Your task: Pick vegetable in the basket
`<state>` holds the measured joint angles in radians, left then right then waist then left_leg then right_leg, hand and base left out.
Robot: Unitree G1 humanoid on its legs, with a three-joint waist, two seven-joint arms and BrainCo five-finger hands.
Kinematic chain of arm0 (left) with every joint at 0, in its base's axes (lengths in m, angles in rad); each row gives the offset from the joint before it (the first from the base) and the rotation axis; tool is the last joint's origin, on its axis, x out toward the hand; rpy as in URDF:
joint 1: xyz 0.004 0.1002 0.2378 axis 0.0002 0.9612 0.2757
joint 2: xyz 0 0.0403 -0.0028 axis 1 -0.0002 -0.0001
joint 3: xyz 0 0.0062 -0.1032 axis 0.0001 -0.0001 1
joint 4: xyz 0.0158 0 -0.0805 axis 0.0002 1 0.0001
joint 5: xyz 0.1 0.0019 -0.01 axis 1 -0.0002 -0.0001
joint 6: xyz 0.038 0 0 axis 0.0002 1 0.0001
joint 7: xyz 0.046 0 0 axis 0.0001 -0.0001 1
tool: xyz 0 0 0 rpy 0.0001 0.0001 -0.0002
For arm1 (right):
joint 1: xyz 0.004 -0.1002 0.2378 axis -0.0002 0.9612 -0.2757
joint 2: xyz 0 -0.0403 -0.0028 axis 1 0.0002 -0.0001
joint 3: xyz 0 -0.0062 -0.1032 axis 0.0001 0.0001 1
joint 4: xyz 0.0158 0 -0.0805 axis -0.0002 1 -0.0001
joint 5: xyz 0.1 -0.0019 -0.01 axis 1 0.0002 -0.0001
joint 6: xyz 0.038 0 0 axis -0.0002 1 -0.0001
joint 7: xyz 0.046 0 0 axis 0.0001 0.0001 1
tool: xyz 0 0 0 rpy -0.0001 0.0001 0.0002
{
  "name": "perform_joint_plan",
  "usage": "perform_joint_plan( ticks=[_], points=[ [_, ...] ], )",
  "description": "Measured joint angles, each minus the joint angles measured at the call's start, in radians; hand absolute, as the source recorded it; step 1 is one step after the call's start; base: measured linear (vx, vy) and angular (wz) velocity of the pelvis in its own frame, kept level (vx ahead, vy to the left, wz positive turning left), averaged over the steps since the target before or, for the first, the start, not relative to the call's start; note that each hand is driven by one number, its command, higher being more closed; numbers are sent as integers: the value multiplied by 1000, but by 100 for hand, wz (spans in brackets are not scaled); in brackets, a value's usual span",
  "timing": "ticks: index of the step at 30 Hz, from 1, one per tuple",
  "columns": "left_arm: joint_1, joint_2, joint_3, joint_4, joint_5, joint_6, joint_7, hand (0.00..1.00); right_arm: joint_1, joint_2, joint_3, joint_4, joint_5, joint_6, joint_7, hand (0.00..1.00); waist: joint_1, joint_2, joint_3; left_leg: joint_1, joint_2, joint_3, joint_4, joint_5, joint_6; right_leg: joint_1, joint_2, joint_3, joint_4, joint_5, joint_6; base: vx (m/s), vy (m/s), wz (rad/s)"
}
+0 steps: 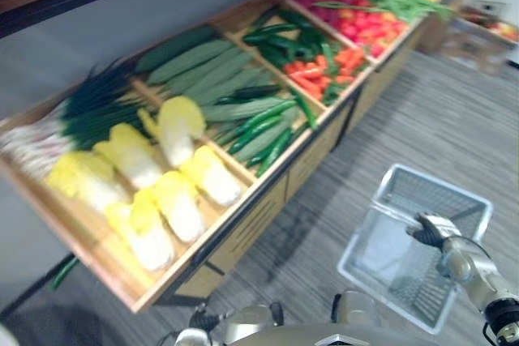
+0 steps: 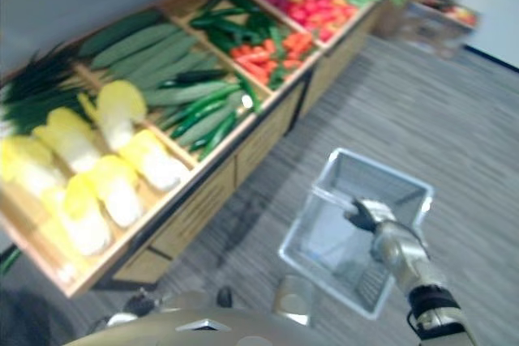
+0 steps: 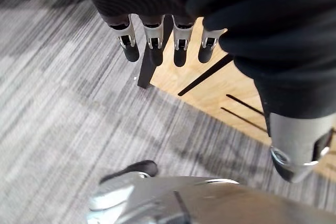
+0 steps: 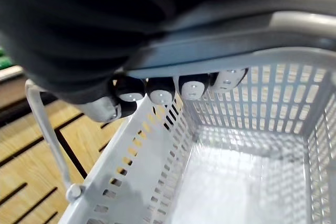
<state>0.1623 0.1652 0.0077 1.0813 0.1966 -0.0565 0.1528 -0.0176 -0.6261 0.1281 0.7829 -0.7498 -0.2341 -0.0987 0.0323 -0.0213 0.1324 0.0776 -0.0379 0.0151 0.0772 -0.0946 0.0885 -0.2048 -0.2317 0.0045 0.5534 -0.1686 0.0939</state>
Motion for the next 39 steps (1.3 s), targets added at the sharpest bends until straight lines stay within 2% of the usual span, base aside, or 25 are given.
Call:
perform_joint_plan(
  ticks=[2,3,5,6,7,8,9,10,11,12,13,14,15,16,17,19,21,22,23,25,27,28,32,34,39],
  points=[
    [0,-10,16,-7,-31,-4,3,0,10,16,-108,131,7,8,-1,100,-1,10,-4,-32,21,-124,43,-31,-48,-2,13,187,-147,9,12,224,-324,141],
    [-2,-11,24,-7,-39,-5,5,0,15,22,-144,161,15,9,-2,100,-2,10,-6,-42,28,-160,58,-40,-60,-1,20,224,-169,9,13,213,-411,146],
    [-12,-4,73,-6,-40,-8,19,0,51,57,-322,272,41,25,-3,100,-5,1,-10,-88,58,-294,112,-78,-122,10,40,297,-243,17,28,219,-534,161],
    [-14,-1,86,-6,-48,-8,22,0,66,67,-362,292,56,37,-3,100,-9,-9,-14,-100,58,-330,125,-87,-140,22,36,288,-271,34,58,158,-605,166],
    [-14,10,123,-7,-69,-9,27,0,95,101,-449,323,80,65,-3,100,-11,-54,-22,-115,48,-374,136,-101,-173,45,9,247,-331,103,92,101,-548,126],
    [-14,23,142,-3,-76,-8,30,0,109,120,-482,338,94,81,-3,100,-10,-79,-20,-118,47,-387,134,-108,-193,56,-6,218,-337,96,148,69,-730,129],
    [-27,-18,181,31,-91,-5,42,0,112,127,-535,364,123,111,-5,100,-6,-26,-17,-139,120,-406,137,-122,-228,70,47,146,-330,70,138,26,-666,102],
    [-22,-58,218,36,-107,-6,40,0,120,148,-563,364,144,128,-7,100,-11,12,-25,-143,194,-366,109,-84,-245,68,93,89,-315,51,102,17,-636,93],
    [-18,-74,240,35,-117,-8,41,0,122,162,-568,363,165,131,-8,100,-15,25,-25,-142,224,-350,84,-48,-279,65,114,66,-297,41,84,-9,-647,84],
    [-12,-95,297,33,-123,-7,41,0,127,200,-582,358,181,136,-12,100,-18,36,-28,-142,268,-323,42,9,-291,48,145,28,-261,18,48,-38,-523,65],
    [-11,-104,337,33,-156,-6,42,0,129,231,-588,342,187,136,-16,100,-21,33,-27,-146,287,-295,18,56,-280,40,157,2,-244,8,30,-77,-552,79],
    [-9,-106,379,33,-169,-3,41,0,134,264,-600,320,205,136,-23,100,-25,20,-22,-149,298,-223,-9,115,-223,36,153,-32,-234,-6,7,-64,-304,69],
    [-10,-107,398,34,-181,1,41,0,137,277,-611,310,209,136,-25,100,-29,13,-20,-159,299,-153,3,127,-190,38,146,-52,-233,-7,-3,-73,-340,89],
    [-12,-107,425,34,-188,4,41,0,152,298,-644,290,212,134,-30,100,-36,8,-18,-183,306,34,94,109,-135,52,132,-86,-233,-9,-17,-62,-268,91],
    [-14,-105,437,33,-195,4,42,0,160,303,-659,290,223,132,-31,100,-44,7,-18,-176,306,163,160,76,-130,73,119,-115,-238,-13,-26,-56,-231,89],
    [-11,-102,456,29,-195,3,45,0,157,306,-673,291,243,131,-33,100,-56,9,-19,-147,281,235,154,56,-154,91,109,-143,-256,-10,-23,-84,-93,64],
    [-11,-104,501,10,-196,4,59,0,154,306,-678,292,249,126,-35,100,-53,13,-21,-121,259,223,90,51,-162,91,115,-149,-283,4,-13,-100,18,26],
    [-13,-106,556,-32,-234,2,88,0,153,308,-689,294,249,121,-35,100,-52,20,-21,-111,260,215,36,54,-198,92,125,-153,-310,24,-8,-67,63,7],
    [-13,-105,588,-61,-257,2,108,0,153,313,-696,295,250,120,-35,100,-51,31,-29,-107,258,219,15,65,-213,94,125,-153,-324,35,-5,-97,100,5],
    [-25,-100,674,-192,-303,-21,205,0,164,323,-724,297,261,120,-36,100,-52,26,-30,-92,243,228,-44,83,-215,125,127,-149,-415,94,6,-46,82,-6],
    [-41,-98,702,-292,-311,-33,277,0,174,332,-751,297,281,122,-43,100,-51,30,-31,-70,226,251,-81,95,-212,143,120,-129,-456,123,9,20,97,-21],
    [-45,-99,704,-376,-312,-40,313,0,186,334,-751,297,288,123,-48,100,-54,33,-33,-67,217,259,-90,96,-210,146,114,-120,-468,132,12,41,114,-25],
    [-52,-116,682,-643,-305,-76,376,0,218,343,-750,293,291,122,-48,100,-58,40,-38,-31,199,286,-115,108,-204,157,106,-99,-485,150,27,91,56,-19],
    [-59,-126,656,-765,-261,-89,400,0,222,357,-746,290,288,122,-48,100,-58,41,-40,-13,194,308,-126,108,-204,159,110,-78,-489,154,27,97,27,-27],
    [-105,-126,593,-931,-165,-88,436,0,224,367,-690,280,273,103,-43,100,-62,33,-41,12,194,333,-145,108,-204,164,117,-62,-499,156,25,52,-1,-16]
  ],
)
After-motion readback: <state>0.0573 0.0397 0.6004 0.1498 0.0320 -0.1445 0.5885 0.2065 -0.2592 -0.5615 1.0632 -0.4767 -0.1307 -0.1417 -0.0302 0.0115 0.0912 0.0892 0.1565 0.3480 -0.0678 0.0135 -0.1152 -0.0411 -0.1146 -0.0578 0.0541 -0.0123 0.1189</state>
